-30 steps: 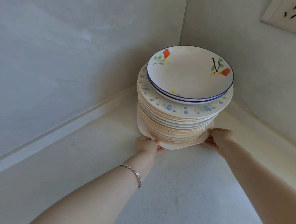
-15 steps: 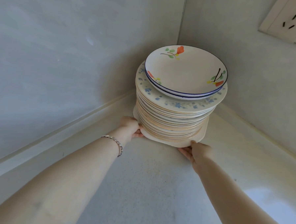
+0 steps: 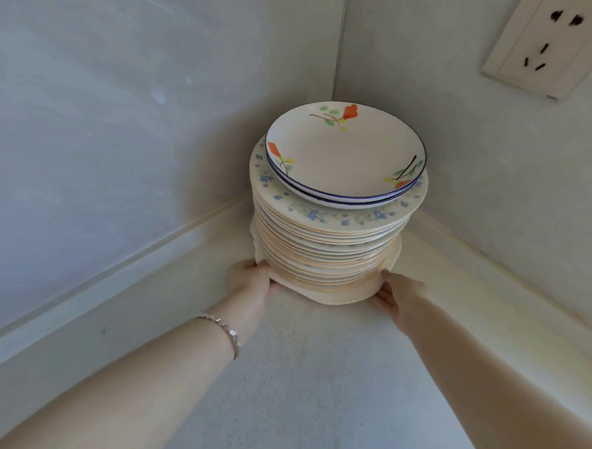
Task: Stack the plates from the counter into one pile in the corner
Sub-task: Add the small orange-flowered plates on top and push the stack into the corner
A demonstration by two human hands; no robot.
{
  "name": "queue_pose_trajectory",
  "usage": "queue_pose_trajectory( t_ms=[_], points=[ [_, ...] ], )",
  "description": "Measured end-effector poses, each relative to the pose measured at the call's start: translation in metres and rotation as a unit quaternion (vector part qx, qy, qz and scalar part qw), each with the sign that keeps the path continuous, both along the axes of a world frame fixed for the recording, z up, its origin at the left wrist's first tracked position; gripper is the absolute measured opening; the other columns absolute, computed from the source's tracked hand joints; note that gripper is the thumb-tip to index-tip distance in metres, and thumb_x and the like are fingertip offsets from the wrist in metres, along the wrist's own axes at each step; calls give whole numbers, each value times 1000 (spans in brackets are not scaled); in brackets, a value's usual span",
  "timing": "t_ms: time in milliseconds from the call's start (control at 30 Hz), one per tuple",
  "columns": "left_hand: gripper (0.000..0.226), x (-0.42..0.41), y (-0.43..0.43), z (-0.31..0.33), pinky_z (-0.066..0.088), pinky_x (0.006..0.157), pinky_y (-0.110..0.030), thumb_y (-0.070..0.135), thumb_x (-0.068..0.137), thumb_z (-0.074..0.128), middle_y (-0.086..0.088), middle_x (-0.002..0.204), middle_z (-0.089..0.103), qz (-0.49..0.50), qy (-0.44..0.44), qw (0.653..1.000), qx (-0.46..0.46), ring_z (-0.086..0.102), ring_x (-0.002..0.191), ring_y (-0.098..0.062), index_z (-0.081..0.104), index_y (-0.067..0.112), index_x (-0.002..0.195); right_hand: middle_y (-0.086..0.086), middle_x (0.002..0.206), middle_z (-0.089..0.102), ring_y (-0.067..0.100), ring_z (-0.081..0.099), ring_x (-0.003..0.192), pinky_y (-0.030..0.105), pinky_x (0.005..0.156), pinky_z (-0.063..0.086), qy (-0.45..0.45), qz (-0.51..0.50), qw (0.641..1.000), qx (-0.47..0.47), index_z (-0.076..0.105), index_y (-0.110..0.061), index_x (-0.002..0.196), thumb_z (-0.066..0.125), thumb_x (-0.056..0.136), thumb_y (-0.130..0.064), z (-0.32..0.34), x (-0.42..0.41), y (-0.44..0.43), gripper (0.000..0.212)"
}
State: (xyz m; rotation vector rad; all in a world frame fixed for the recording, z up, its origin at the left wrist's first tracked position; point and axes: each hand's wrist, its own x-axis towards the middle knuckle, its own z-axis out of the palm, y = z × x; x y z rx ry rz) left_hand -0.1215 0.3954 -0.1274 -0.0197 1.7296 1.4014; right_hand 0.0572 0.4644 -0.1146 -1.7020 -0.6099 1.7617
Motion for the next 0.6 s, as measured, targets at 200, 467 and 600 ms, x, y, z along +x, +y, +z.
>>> queue_pose_trajectory(
  t_ms=[200,467,600],
  points=[
    [14,19,-6,2,51,75,-40,-9,91,47,-22,98,61,41,-72,996,23,61,84,-31,55,-1,99,9,78,59,17,57,70,30,59,57,17,23,1000,-8,52,4,122,51,92,-3,-1,8,13,31],
    [29,-8,8,15,50,73,-42,-9,90,50,-29,115,61,26,-50,998,2,59,85,-32,53,-1,118,16,98,59,26,58,84,37,75,48,22,-7,1000,-1,50,9,123,49,92,1,-5,-10,-1,32],
    [35,-12,12,13,50,73,-45,-7,95,36,-27,106,62,16,-30,999,-5,60,72,-31,46,-3,128,17,98,60,25,60,83,36,67,54,17,-27,999,5,52,9,120,51,91,1,-8,-11,-4,30]
  ],
)
